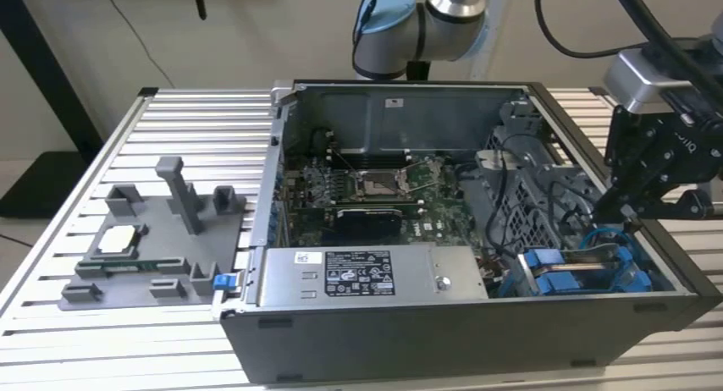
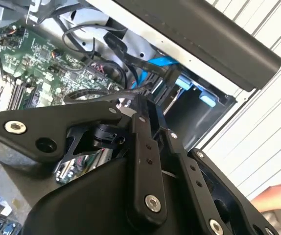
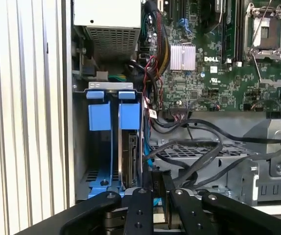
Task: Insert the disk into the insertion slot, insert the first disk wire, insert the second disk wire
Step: 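Insert the first disk wire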
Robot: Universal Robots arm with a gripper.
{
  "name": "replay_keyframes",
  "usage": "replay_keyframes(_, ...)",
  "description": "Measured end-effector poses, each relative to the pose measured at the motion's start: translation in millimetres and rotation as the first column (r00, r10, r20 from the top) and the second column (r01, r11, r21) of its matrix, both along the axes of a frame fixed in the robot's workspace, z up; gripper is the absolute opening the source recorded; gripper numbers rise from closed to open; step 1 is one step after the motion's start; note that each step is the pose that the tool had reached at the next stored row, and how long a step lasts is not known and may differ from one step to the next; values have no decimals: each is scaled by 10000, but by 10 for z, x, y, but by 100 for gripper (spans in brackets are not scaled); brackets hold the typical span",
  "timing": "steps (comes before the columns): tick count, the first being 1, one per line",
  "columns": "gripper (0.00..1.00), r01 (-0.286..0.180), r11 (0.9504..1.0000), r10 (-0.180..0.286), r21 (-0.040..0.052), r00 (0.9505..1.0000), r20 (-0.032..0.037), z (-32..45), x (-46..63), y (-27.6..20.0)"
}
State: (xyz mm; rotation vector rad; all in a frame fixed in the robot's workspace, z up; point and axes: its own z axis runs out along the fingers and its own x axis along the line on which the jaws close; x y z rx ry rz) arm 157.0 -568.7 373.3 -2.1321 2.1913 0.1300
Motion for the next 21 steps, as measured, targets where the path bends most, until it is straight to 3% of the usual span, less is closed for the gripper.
replay_keyframes(9, 0, 17, 10000, -17, -4, 10000, 0, -3, 1, -2)
replay_keyframes(17, 0, 52, 10000, -52, -30, 10000, -20, -25, 0, -35)
replay_keyframes(21, 0, 60, 10000, -60, -31, 9999, -118, -47, 11, -81)
